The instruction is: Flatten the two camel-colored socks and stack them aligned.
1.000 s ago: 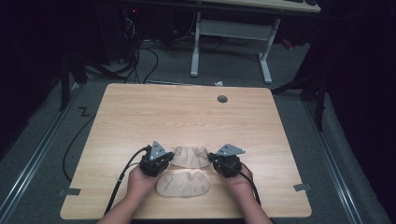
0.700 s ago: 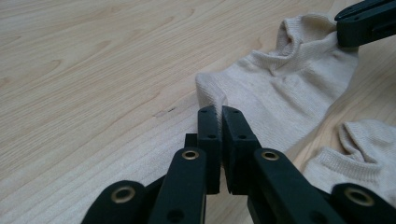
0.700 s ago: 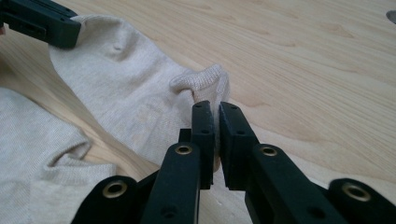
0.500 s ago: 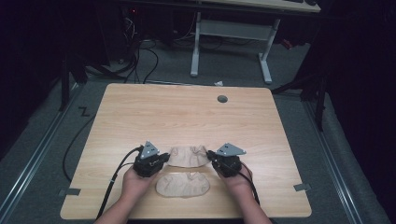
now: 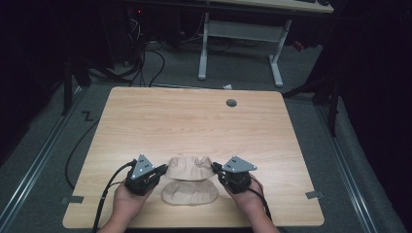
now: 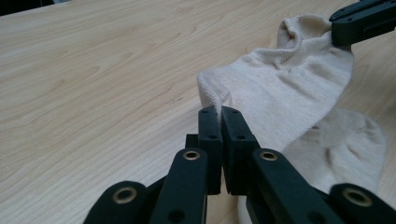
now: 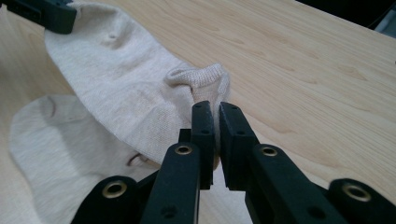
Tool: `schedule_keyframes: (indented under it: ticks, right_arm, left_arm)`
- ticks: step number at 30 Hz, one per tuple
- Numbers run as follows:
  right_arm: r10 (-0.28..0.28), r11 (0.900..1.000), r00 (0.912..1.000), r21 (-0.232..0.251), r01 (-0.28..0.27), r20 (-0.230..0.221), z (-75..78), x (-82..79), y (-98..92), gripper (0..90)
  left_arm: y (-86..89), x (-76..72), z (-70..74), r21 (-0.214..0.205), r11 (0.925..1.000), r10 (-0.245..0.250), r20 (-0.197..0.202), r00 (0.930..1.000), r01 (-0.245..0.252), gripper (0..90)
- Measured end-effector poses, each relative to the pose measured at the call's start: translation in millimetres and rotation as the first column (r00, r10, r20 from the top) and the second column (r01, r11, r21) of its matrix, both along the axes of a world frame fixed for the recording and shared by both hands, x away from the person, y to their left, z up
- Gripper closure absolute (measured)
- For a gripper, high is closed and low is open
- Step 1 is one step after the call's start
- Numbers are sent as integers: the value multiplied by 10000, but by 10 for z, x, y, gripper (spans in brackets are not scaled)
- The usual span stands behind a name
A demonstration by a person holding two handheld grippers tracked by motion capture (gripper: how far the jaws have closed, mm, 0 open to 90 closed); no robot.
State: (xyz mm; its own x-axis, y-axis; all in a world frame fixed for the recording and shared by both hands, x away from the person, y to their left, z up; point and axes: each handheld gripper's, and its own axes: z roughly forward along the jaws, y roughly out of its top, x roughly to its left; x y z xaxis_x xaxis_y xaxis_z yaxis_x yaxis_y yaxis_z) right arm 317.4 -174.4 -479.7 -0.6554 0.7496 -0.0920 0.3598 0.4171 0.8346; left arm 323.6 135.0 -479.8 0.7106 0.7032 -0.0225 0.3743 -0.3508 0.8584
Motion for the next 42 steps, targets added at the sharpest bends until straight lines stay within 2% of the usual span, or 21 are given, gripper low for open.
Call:
schedule_keyframes:
  ticks: [3,10,12,15,16,17,21,28,33,39,42]
  right_arm:
    - [103,9999,9999,-48,-103,35,-4,-57,7,851]
    - [294,9995,9995,-148,-295,-85,-16,-216,-47,851]
    - [357,9993,9990,-66,-359,-252,-49,-296,-85,851]
    - [348,9992,9984,-167,-355,-442,-104,-329,-94,851]
    - [350,9990,9979,-270,-366,-552,-139,-340,-91,851]
    - [350,9990,9979,-270,-366,-552,-139,-340,-91,851]
    - [286,9991,9978,-290,-304,-605,-150,-386,-74,851]
    - [403,9981,9958,-431,-440,-824,-210,-384,-18,851]
    - [393,9981,9949,-429,-435,-930,-232,-374,-24,851]
    - [386,9976,9942,-529,-440,-1000,-254,-369,-20,851]
    - [386,9973,9936,-580,-449,-1059,-260,-366,-21,850]
  left_arm:
    - [19,-44,22,-154,9999,-54,-64,10000,53,872]
    - [4,-224,37,42,9986,-529,-209,9984,530,872]
    - [-4,-286,32,-48,9973,-731,-389,9966,729,872]
    - [-24,-378,35,208,9955,-923,-310,9953,929,872]
    - [-35,-414,11,375,9944,-977,-392,9944,992,872]
    - [-35,-414,11,375,9944,-977,-392,9944,992,872]
    - [-26,-475,-95,760,9907,-1073,-789,9911,1133,872]
    - [-56,-419,-206,1151,9862,-1065,-1116,9880,1193,872]
    - [-27,-397,-206,1022,9889,-958,-1172,9885,1080,870]
    - [-74,-395,-254,1336,9834,-1043,-1369,9851,1227,867]
    - [-83,-396,-268,1360,9835,-991,-1443,9846,1190,866]
